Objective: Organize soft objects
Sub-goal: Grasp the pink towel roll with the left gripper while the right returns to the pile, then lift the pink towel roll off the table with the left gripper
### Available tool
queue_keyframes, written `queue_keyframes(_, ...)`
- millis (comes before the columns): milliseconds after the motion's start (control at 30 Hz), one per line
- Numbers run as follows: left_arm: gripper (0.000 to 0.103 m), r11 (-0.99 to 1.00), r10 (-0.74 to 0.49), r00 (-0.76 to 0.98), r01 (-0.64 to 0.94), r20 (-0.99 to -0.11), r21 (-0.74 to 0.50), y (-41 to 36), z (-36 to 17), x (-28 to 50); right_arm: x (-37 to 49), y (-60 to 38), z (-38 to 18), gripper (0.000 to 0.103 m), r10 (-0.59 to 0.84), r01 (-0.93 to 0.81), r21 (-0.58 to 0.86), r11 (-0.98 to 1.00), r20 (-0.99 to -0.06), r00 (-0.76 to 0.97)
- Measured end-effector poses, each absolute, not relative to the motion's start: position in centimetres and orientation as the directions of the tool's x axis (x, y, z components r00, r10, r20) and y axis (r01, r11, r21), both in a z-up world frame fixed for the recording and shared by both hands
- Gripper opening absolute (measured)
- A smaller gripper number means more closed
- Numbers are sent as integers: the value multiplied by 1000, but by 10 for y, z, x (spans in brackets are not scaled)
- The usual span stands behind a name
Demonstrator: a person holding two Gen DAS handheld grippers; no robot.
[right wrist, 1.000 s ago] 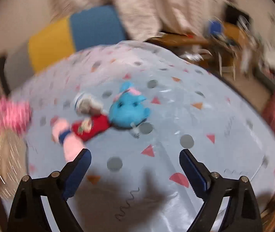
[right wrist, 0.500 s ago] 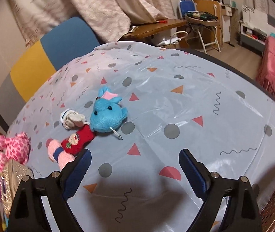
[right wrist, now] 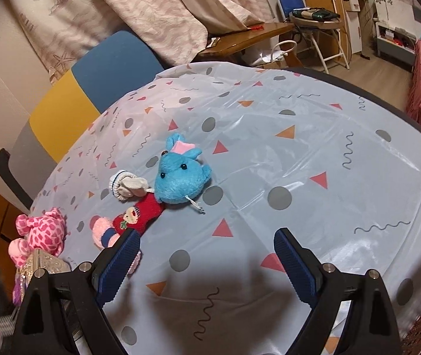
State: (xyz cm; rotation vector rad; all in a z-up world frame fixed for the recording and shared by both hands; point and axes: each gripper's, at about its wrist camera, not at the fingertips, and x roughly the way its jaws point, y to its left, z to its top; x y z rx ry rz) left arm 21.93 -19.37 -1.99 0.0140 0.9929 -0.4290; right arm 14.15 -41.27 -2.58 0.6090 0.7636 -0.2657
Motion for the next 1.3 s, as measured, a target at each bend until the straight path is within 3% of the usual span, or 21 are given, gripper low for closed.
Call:
queue_keyframes(300,79,956,-248,449,256,-858,-143,-214,-60,285,143,-412,-27,94,34,410,451,793,-704,709)
queue_keyframes(433,40,948,-261,408,280,-875,-152,-221,-79,294,146,-410,-29,94,40,404,445,799,-709,704)
queue_keyframes(500,34,935,-305,396,295,-866,-194,-218,-83,290,145,-410,-29,94,39,406,444,798,-711,702)
queue_keyframes(800,33,877,-412,363,405,-835,-257,-184,-80,213,144,-412,-31,94,33,420,445,791,-716,697)
queue_keyframes(1300,33,873,-420,410,424,-810,-238,-107,-75,88,151,-404,-42,87,60,418,421,805,-760,648)
